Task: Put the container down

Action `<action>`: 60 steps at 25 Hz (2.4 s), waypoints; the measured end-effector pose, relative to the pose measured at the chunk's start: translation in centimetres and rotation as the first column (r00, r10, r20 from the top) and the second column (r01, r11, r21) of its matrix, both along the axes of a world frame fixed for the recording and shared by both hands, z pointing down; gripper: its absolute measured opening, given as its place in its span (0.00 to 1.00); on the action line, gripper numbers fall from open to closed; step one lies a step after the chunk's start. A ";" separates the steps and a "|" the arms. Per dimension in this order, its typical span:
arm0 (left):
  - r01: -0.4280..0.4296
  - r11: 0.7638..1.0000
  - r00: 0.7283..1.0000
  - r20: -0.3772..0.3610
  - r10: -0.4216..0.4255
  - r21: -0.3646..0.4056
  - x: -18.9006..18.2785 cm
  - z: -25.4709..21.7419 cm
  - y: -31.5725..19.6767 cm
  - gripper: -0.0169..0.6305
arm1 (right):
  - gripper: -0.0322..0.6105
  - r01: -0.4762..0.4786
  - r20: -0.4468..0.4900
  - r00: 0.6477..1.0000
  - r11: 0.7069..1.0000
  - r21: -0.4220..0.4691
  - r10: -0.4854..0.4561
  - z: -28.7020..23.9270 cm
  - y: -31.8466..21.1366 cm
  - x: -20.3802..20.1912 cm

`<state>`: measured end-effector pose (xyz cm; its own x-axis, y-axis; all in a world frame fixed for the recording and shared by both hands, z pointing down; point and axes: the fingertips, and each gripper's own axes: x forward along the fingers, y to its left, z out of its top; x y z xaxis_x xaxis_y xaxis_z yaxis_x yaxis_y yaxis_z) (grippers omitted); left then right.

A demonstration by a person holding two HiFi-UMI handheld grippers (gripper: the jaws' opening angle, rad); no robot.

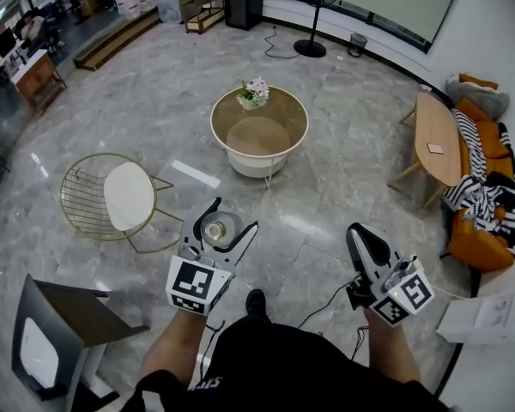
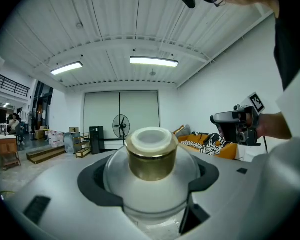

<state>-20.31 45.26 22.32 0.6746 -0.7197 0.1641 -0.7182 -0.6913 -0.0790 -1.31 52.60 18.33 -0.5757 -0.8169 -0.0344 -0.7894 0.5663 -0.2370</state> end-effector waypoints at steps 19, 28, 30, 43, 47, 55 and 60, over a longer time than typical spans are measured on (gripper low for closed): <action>0.046 0.999 0.999 -0.003 -0.046 -0.016 -2.2 0.7 -12.5 0.54 | 0.08 0.047 0.066 0.997 0.999 -0.027 -0.045 2.0 -14.9 -1.4; 0.073 0.996 0.997 0.003 -0.073 -0.056 3.1 2.0 -21.1 0.54 | 0.07 0.101 0.093 0.991 0.994 -0.034 -0.097 4.3 -25.9 3.7; 0.083 0.994 0.997 0.006 -0.083 -0.068 4.9 2.3 -23.7 0.54 | 0.07 0.110 0.088 0.991 0.992 -0.053 -0.105 5.1 -28.8 5.5; 0.165 0.983 0.986 -0.005 -0.166 -0.083 11.8 2.1 -36.7 0.54 | 0.07 0.203 0.077 0.977 0.975 -0.087 -0.196 6.1 -43.2 12.1; 0.178 0.980 0.984 0.004 -0.179 -0.086 11.0 2.8 -39.7 0.54 | 0.07 0.222 0.051 0.975 0.970 -0.100 -0.218 6.2 -46.0 11.0; 0.134 0.989 0.991 0.022 -0.133 -0.059 7.7 3.7 -45.9 0.54 | 0.07 0.150 -0.023 0.988 0.985 -0.082 -0.153 4.4 -51.6 7.4; 0.103 0.992 0.994 0.032 -0.101 -0.067 6.2 4.6 -49.1 0.54 | 0.07 0.122 -0.051 0.991 0.987 -0.101 -0.127 5.6 -54.1 5.4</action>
<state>-14.14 -3.80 26.93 0.5929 -0.7708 0.2332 -0.7832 -0.6192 -0.0556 4.12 -1.50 23.91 -0.6719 -0.7366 0.0776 -0.7280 0.6375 -0.2520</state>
